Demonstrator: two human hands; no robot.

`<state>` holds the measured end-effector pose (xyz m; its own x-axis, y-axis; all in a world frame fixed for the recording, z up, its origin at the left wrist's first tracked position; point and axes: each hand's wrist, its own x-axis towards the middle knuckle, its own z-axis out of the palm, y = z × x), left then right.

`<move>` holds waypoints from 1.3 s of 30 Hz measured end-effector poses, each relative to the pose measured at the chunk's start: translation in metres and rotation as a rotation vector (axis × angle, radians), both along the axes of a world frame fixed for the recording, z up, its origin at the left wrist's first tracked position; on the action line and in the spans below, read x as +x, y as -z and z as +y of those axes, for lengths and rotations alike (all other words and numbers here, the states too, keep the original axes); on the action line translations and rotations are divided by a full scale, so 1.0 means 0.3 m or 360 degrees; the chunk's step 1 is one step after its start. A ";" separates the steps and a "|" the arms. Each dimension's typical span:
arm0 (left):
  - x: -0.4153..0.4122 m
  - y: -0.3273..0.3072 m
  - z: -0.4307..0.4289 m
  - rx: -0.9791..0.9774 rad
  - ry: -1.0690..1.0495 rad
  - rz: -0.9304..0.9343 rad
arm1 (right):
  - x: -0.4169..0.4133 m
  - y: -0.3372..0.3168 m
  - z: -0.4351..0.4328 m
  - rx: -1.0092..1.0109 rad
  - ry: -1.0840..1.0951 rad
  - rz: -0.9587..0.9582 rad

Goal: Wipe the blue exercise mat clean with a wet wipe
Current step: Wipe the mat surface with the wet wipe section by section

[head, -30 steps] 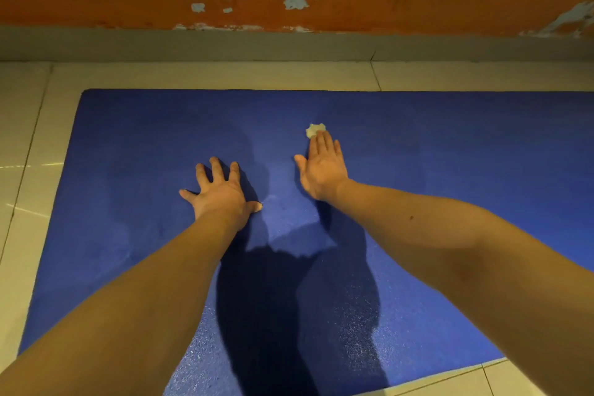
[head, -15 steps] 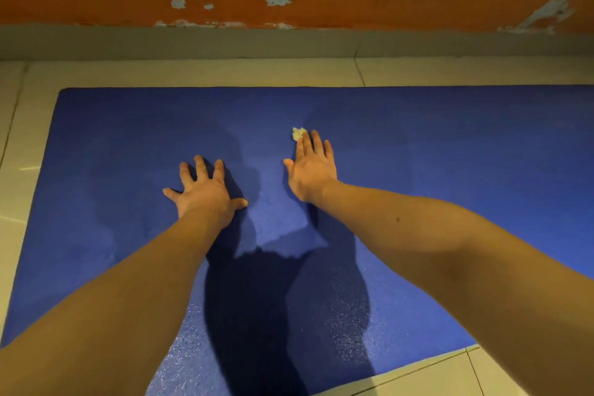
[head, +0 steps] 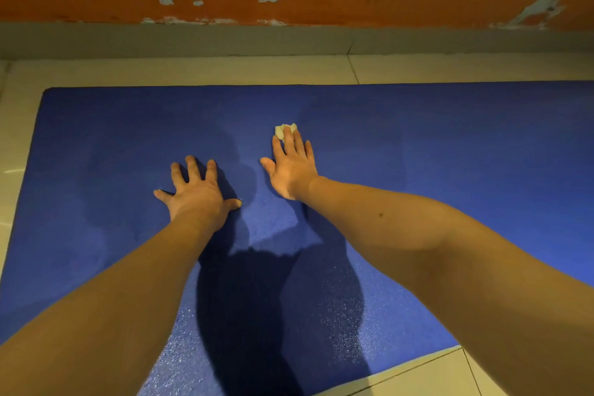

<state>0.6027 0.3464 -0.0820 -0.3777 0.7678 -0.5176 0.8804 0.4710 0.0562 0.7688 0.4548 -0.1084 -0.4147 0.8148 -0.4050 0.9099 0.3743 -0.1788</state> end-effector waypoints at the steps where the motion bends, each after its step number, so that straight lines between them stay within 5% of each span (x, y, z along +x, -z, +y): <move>1: 0.001 -0.001 0.000 -0.0001 0.0000 -0.0003 | 0.005 0.011 0.000 0.0001 0.0012 0.0067; 8: -0.005 0.002 -0.003 0.0008 0.0010 -0.0015 | 0.140 0.013 0.051 0.0075 0.0309 0.0095; 16: -0.002 -0.007 -0.009 0.0018 0.0014 -0.0008 | 0.087 0.035 -0.346 0.0097 -0.0317 0.0253; 23: -0.013 -0.021 -0.036 -0.0004 0.0033 -0.0100 | 0.222 0.011 -0.066 0.0100 0.0167 -0.0070; 26: -0.012 -0.025 -0.072 0.0029 0.0057 -0.0097 | 0.165 0.018 -0.132 0.0050 0.0191 0.0131; 30: -0.003 -0.029 -0.129 0.0053 0.0100 -0.0032 | 0.056 0.020 -0.392 0.0050 -0.0100 0.0439; 34: 0.005 -0.030 -0.171 0.0069 0.0121 0.0001 | 0.045 0.024 -0.489 0.0095 -0.0431 0.0347; 39: 0.016 -0.042 -0.231 0.0015 0.0161 0.0022 | 0.175 0.015 -0.236 0.0121 0.0059 0.0023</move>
<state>0.6074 0.2770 -0.0694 -0.3052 0.8070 -0.5055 0.9241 0.3792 0.0476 0.8213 0.3840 -0.1130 -0.3890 0.8580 -0.3354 0.9210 0.3534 -0.1641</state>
